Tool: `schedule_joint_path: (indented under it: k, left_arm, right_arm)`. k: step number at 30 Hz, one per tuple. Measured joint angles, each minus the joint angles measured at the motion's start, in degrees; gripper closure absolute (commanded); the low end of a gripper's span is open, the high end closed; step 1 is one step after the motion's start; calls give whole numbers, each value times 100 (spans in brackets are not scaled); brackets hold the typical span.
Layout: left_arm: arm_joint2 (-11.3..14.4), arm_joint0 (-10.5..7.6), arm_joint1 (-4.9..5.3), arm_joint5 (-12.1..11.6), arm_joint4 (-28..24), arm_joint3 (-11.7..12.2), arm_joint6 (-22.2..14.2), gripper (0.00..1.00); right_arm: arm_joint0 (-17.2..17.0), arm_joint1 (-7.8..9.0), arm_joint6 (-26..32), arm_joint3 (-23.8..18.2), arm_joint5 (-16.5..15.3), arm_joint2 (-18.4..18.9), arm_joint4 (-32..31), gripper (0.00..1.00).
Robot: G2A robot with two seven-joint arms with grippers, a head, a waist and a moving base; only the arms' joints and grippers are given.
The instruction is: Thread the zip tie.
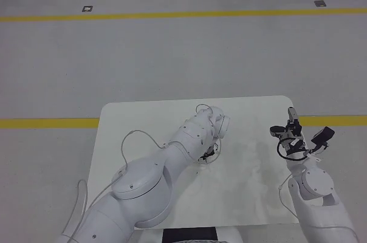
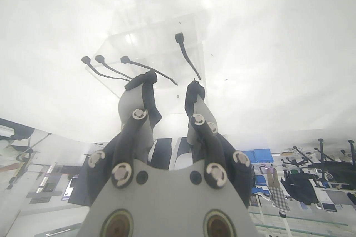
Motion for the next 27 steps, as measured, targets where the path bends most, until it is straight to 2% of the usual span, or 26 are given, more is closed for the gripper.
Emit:
schedule_joint_path:
  k: [8,13,27]
  left_arm:
    - [89,29,-6,0,8,83,-49,72]
    - [138,89,-3,0,-44,99,-12,73]
    - [275,114,-1,0,-145,182,44,76]
  right_arm:
    - [0,0,0,0,0,0,0,0]
    - [0,0,0,0,0,0,0,0]
    - [0,0,0,0,0,0,0,0]
